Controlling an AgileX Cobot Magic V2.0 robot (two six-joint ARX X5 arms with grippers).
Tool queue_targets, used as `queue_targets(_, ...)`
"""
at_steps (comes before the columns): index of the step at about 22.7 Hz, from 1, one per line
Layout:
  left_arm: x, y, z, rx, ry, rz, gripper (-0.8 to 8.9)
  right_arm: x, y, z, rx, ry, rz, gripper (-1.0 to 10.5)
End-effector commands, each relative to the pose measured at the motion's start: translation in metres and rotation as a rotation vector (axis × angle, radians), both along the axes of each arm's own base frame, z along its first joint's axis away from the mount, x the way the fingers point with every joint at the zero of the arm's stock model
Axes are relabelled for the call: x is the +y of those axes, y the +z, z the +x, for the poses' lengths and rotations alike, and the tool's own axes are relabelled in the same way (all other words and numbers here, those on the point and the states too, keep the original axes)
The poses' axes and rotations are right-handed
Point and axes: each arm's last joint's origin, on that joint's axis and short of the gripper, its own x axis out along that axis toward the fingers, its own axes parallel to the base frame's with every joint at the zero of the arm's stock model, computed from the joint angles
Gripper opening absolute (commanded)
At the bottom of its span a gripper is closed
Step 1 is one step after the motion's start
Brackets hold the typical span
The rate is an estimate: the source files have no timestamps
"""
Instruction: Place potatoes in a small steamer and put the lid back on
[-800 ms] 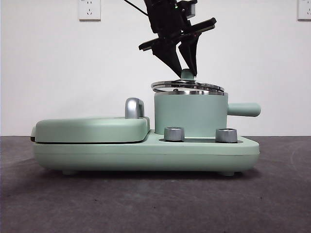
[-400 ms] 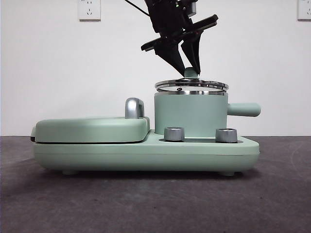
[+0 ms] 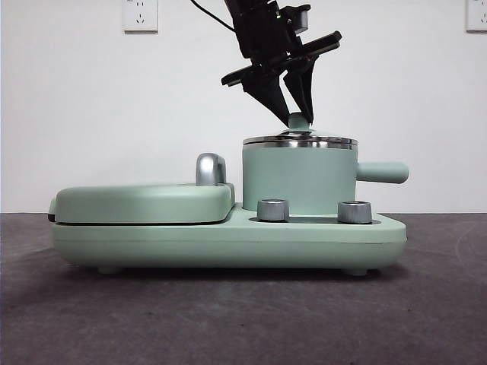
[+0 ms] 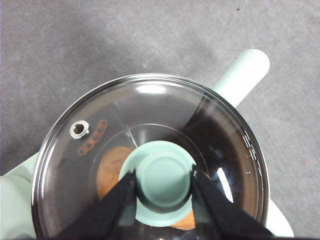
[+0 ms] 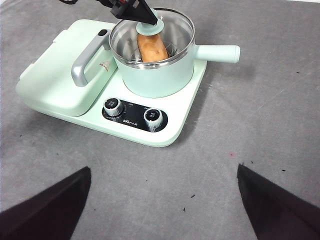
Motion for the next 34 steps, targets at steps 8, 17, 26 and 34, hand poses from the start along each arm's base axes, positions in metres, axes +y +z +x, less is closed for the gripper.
queue_targets(8, -0.006, -0.005, 0.003, -0.019, 0.018, 0.025, 0.07, 0.001, 0.004, 0.001, -0.02, 0.001, 0.023, 4.7)
queue_targets(17, -0.005, -0.005, 0.003, -0.01, 0.032, 0.014, 1.8, 0.001, 0.005, 0.001, -0.022, 0.007, 0.029, 4.7)
queue_targets(26, 0.014, 0.034, -0.022, 0.01, 0.021, -0.005, 3.76, 0.002, 0.005, 0.001, -0.017, 0.032, 0.042, 4.7)
queue_targets(34, 0.064, 0.101, -0.086, 0.061, 0.009, 0.044, 3.74, 0.004, 0.006, 0.001, -0.012, 0.101, 0.081, 4.7)
